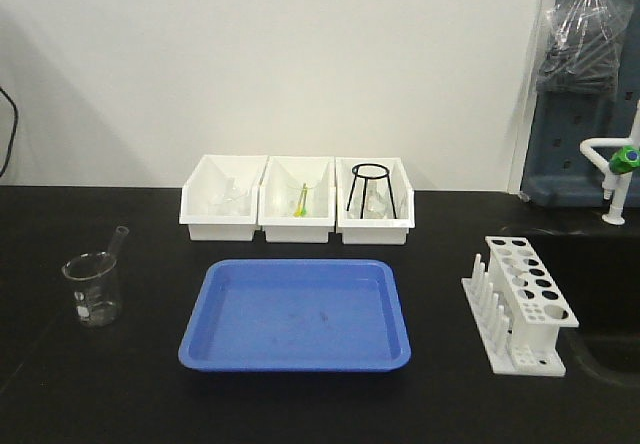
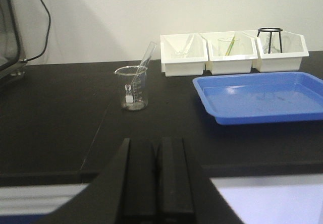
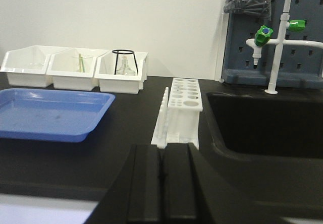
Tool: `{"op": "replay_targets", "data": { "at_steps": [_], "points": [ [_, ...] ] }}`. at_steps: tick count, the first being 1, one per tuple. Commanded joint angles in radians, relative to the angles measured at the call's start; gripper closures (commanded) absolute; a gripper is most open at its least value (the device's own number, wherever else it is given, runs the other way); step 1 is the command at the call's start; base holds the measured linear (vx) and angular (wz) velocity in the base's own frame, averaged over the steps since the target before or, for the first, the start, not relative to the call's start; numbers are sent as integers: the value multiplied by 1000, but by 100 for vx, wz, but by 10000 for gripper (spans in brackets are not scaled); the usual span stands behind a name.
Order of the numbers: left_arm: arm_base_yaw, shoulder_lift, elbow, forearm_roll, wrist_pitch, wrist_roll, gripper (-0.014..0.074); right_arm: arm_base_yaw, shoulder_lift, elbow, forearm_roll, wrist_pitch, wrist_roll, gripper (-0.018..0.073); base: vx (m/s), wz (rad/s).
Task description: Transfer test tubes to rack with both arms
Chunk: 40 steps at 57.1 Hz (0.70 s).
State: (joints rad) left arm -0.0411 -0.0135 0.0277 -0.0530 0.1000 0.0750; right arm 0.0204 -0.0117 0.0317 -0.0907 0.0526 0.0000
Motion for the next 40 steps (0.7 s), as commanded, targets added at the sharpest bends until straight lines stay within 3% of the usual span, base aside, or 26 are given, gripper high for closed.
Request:
{"op": "replay_targets", "data": {
  "at_steps": [1,40],
  "points": [
    [2,2,-26,-11,-78,1,601,0,-9,12,-12,-78,0,568,40,-6],
    [2,2,-26,-11,-78,1,601,0,-9,12,-12,-78,0,568,30,-4]
  ]
}}
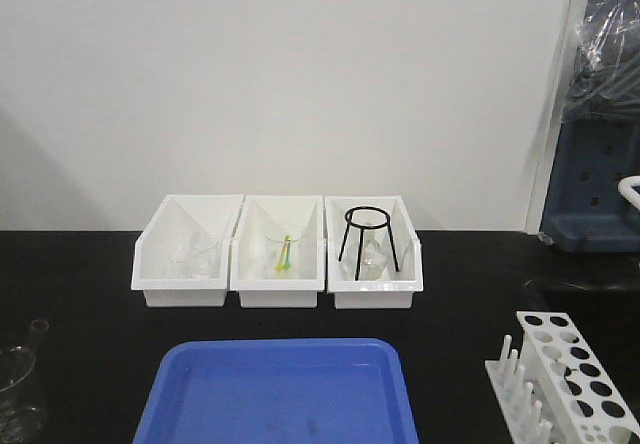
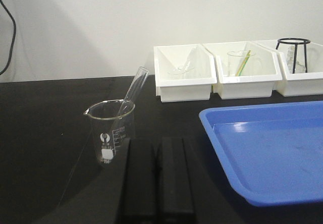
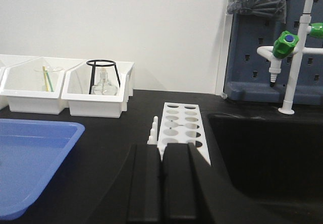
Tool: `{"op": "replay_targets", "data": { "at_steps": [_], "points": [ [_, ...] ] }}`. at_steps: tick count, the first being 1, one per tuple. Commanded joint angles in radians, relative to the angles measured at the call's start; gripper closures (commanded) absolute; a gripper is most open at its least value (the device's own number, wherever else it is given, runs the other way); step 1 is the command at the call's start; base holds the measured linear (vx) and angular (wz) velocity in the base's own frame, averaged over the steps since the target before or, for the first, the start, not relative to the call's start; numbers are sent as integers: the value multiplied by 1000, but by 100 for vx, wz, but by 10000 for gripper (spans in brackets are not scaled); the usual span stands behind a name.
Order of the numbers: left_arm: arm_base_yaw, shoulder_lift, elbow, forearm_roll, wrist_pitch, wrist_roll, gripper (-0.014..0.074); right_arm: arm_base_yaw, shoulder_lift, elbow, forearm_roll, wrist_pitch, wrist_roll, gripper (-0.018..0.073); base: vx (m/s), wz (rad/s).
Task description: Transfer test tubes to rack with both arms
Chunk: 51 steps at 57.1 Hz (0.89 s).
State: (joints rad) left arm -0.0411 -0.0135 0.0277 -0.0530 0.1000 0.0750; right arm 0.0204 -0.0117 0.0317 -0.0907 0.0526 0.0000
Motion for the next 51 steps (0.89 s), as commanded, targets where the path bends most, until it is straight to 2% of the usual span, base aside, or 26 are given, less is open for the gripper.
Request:
{"op": "replay_targets", "data": {
  "at_steps": [1,51],
  "points": [
    [2,2,-26,-11,-78,1,601,0,-9,12,-12,-78,0,568,18,-3],
    [2,2,-26,-11,-78,1,601,0,-9,12,-12,-78,0,568,10,-2]
  ]
}}
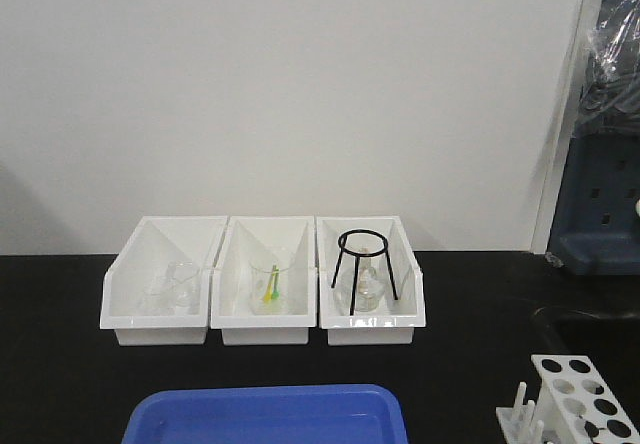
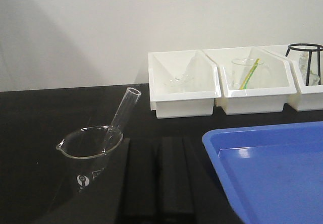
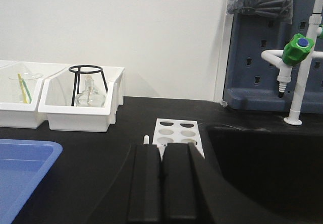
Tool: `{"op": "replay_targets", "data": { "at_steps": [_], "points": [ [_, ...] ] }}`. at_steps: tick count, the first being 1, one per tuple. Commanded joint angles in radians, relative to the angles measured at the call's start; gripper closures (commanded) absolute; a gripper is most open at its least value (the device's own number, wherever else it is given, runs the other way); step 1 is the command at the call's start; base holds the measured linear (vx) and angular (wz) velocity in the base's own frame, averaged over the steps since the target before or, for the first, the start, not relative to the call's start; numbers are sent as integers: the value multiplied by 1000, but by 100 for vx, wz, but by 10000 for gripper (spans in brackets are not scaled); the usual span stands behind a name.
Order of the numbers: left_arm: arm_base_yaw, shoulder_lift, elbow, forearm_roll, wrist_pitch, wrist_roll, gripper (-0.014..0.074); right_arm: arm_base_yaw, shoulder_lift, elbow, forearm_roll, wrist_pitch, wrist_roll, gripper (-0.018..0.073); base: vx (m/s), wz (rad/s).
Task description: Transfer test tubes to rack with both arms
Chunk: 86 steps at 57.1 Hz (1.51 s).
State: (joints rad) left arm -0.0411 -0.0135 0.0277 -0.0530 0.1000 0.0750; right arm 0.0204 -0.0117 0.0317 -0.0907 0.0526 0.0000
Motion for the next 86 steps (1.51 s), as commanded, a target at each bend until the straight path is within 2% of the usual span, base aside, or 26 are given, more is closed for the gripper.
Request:
{"op": "replay_targets", "data": {
  "at_steps": [1,37,49,57,63,68,79,86],
  "points": [
    [2,2,-26,-11,-78,1,601,0,-9,12,-12,-78,0,568,4,-1],
    [2,2,-26,-11,-95,1,601,0,-9,12,-12,-83,0,568,1,0],
    [2,2,-27,-11,-200,1,601,0,-9,12,-12,-183,0,568,0,0],
    [2,2,-27,-12,-322,-4,601,0,-9,11,-11,-317,11,568,0,0],
    [2,2,-44,-13,-365,-6,599,0,-9,-5,-11,-385,11,568,0,0],
    [2,2,-92,-13,-354,-13,596,0,-6,-65,-12,-345,11,568,0,0],
    [2,45,-274,-10,-240,-30,570,0,97,-279,-17,-164,10,564,0,0],
    [2,126,-359,6,-137,-28,528,0,199,-349,-17,-155,11,560,0,0]
  ]
}}
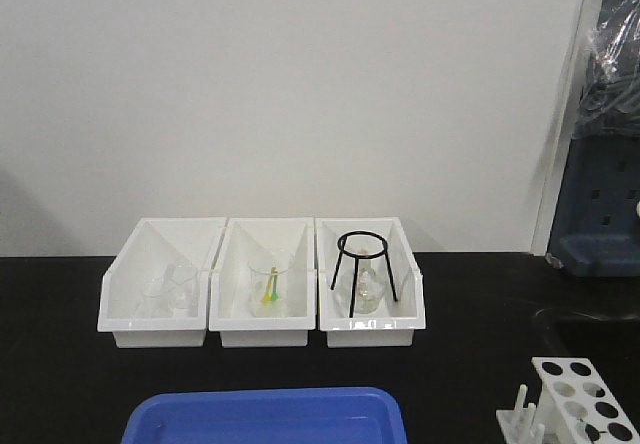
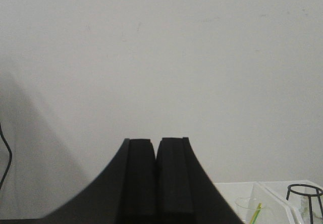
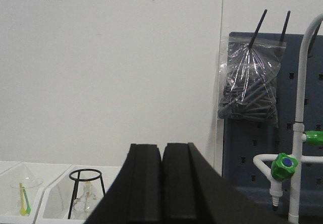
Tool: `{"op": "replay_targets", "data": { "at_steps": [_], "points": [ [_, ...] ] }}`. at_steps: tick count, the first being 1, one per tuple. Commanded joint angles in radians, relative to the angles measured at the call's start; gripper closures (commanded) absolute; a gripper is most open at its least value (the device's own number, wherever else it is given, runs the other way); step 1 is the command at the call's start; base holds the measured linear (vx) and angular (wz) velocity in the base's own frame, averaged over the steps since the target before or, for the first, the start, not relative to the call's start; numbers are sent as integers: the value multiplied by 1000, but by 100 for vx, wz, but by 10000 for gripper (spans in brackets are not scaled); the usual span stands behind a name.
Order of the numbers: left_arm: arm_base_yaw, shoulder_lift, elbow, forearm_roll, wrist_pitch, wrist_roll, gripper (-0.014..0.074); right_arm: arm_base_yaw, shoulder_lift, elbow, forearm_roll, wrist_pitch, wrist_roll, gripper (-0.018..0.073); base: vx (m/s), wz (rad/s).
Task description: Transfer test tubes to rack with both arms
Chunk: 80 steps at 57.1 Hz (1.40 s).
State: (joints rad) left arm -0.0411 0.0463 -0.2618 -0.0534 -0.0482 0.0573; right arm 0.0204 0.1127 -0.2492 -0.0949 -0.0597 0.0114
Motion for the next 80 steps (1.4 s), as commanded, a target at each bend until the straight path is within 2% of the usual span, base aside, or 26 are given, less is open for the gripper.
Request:
{"op": "replay_targets", "data": {
  "at_steps": [1,10,19,28,36,40,44,49,55,63,72,80],
  "points": [
    [2,78,-76,9,20,-11,521,0,93,-75,-11,-45,-1,559,0,0],
    [2,185,-81,6,83,-11,423,0,202,-85,-10,-53,-1,543,0,0],
    [2,259,-81,6,138,-12,270,0,275,-85,-8,-54,0,490,0,0],
    [2,294,-81,6,181,-12,122,0,317,-85,-8,-54,0,357,0,0],
    [2,303,-81,14,233,-3,90,0,334,-85,-8,-54,0,202,0,0],
    [2,308,-81,64,269,31,90,0,338,-84,-8,-53,0,141,0,0],
    [2,316,-81,149,293,75,90,0,338,-84,-8,-53,0,93,0,0],
    [2,334,-81,249,287,75,90,0,338,-84,-8,-52,0,66,0,0],
    [2,382,-51,298,225,70,90,0,338,-84,-8,-48,0,63,0,0],
    [2,489,17,287,48,66,87,0,338,-84,-8,-41,0,63,0,0],
    [3,628,44,332,-158,81,87,0,338,-84,-8,-33,0,63,0,0],
    [3,781,44,317,-327,166,88,0,338,-84,-8,-1,0,63,0,0]
  ]
}}
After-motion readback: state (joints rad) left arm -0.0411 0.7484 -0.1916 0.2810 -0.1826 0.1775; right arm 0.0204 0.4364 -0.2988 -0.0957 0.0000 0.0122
